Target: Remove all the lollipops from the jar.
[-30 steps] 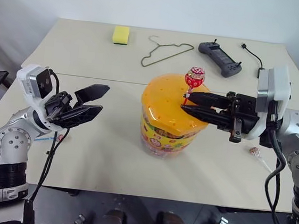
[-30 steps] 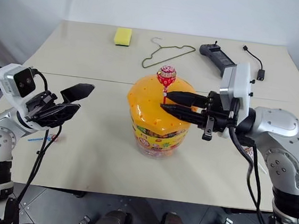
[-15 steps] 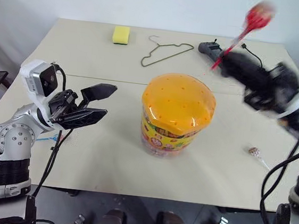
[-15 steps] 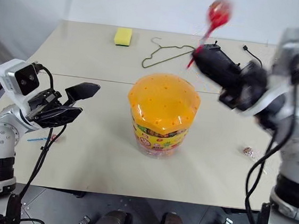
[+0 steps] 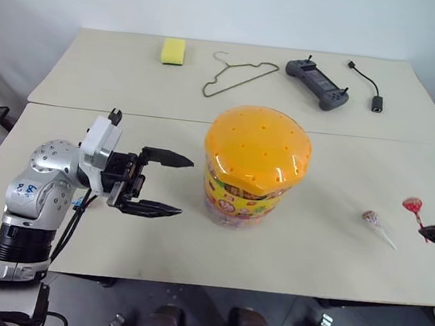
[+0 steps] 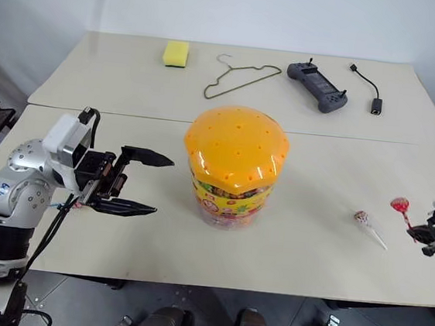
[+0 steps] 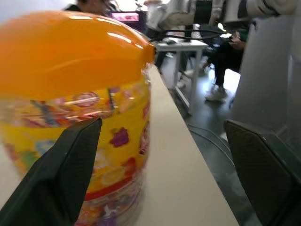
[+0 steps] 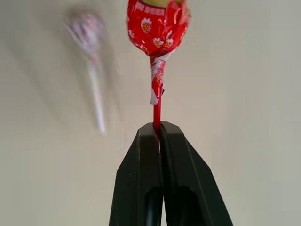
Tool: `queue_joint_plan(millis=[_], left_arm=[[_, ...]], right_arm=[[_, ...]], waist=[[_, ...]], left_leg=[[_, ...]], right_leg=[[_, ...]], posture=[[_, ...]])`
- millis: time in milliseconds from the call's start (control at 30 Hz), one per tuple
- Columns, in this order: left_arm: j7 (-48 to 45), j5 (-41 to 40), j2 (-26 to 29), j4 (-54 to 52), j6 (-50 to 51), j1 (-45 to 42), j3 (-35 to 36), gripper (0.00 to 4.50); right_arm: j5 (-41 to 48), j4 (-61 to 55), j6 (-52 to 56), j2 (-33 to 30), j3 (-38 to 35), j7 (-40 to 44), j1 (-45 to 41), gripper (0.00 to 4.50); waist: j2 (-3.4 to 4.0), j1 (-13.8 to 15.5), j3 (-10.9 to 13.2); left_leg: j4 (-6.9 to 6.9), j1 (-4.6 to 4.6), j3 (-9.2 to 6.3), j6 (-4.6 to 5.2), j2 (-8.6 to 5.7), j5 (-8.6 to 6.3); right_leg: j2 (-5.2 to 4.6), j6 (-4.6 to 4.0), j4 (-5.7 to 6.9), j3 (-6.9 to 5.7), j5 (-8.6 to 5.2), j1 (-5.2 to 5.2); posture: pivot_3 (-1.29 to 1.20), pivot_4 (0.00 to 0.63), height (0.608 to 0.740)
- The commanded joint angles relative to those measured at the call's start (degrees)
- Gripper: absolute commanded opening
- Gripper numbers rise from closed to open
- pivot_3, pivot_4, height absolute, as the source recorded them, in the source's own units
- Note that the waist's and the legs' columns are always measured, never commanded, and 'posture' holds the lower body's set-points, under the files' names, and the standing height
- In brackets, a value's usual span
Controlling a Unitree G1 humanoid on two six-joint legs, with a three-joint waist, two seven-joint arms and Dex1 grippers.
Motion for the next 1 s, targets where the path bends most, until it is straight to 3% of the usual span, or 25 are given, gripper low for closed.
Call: queue_joint_plan(millis=[33, 133, 233, 367, 467, 567, 633, 700, 767, 1000], left_arm=[[-0.3, -0.2, 0.6, -0.3, -0.2, 0.0, 0.4, 4.41], [0.3, -1.8, 0.9, -0.9, 1.8, -0.6, 1.3, 4.41], [0.6, -3.3, 1.4, -1.5, 3.5, -0.4, 2.3, 4.41], [0.9, -3.1, 2.4, -1.4, 4.8, 0.6, 3.0, 4.41], [3.1, -1.0, 3.0, 0.8, 3.9, 1.4, 3.8, 4.41], [7.6, 5.6, 2.9, 9.1, -2.8, 1.5, 5.2, 4.41], [8.8, 8.7, 3.5, 13.5, -7.0, 2.9, 5.8, 4.41], [11.3, 11.8, 3.4, 16.0, -12.5, 7.6, 7.9, 4.41], [14.0, 14.3, 3.0, 15.2, -16.0, 12.0, 9.0, 4.41], [24.5, 18.8, 0.7, 7.1, -22.1, 19.1, 11.1, 4.41]], right_arm=[[-4.2, 2.8, -2.8, 2.0, 1.8, -1.4, 0.0, 0.03], [-4.0, 5.0, -2.8, 4.0, 1.1, -0.2, -0.4, 0.03], [-2.8, 4.7, -3.6, 4.9, -1.6, 2.3, 0.8, 0.66], [-0.8, 3.9, -8.6, 6.9, -7.1, 6.4, 2.8, 1.99], [-2.0, 4.6, -21.4, 9.4, -10.9, 6.3, 1.2, 2.96], [8.9, -3.3, -26.3, 16.2, -16.0, 9.1, -6.3, 3.97], [17.4, -11.9, -21.9, 20.1, -14.8, 12.0, -7.9, 4.44], [19.0, -23.7, -21.8, 23.5, -4.0, 17.3, -6.0, 4.44], [15.4, -25.6, -25.4, 26.9, 3.8, 19.4, -6.1, 4.44], [7.3, -13.6, -35.3, 31.4, 8.6, 21.0, -10.7, 4.44]], waist=[[0.01, 0.1, 0.0], [0.02, 0.2, 0.0], [0.02, 0.2, 0.0], [0.02, 0.4, 0.0], [0.02, 0.3, 0.0], [0.04, -0.1, 0.0], [0.04, -0.5, 0.0], [0.05, -0.1, 0.0], [-0.07, 0.2, -0.1], [-0.14, 1.5, -0.1]], left_leg=[[-0.01, 0.0, 0.0, 0.0, 0.0, 0.0], [0.0, 0.0, -0.02, -0.01, -0.02, 0.0], [0.02, 0.0, -0.03, -0.01, -0.03, 0.0], [0.02, -0.01, -0.07, -0.01, -0.03, 0.0], [0.01, 0.0, -0.07, -0.01, -0.04, 0.0], [0.0, 0.08, 0.02, -0.04, -0.02, 0.01], [-0.05, 0.15, 0.06, -0.13, 0.07, 0.06], [-0.05, 0.13, 0.04, -0.16, 0.12, 0.05], [-0.03, 0.04, -0.14, -0.19, 0.15, -0.01], [0.44, -0.15, -0.5, -0.11, -0.1, -0.16]], right_leg=[[0.0, 0.0, 0.0, 0.0, 0.0, -0.01], [0.0, 0.0, 0.01, -0.01, 0.0, -0.02], [-0.02, 0.01, -0.01, -0.02, 0.01, 0.01], [-0.01, 0.01, -0.01, -0.04, 0.01, 0.01], [-0.01, 0.02, -0.01, -0.03, 0.01, 0.02], [0.05, 0.02, -0.02, 0.0, 0.01, 0.02], [0.08, 0.02, 0.0, -0.01, 0.01, 0.02], [0.07, 0.02, 0.04, -0.03, 0.01, 0.0], [0.01, 0.02, 0.16, -0.09, 0.01, 0.0], [-0.16, 0.04, -0.03, -0.05, 0.06, 0.1]], posture=[[0.0, 0.15, 0.74], [0.0, 0.15, 0.74], [0.0, 0.15, 0.74], [0.0, 0.15, 0.74], [0.0, 0.15, 0.74], [0.0, 0.15, 0.74], [0.0, 0.15, 0.74], [0.0, 0.15, 0.74], [0.0, 0.15, 0.74], [0.0, 0.15, 0.74]])
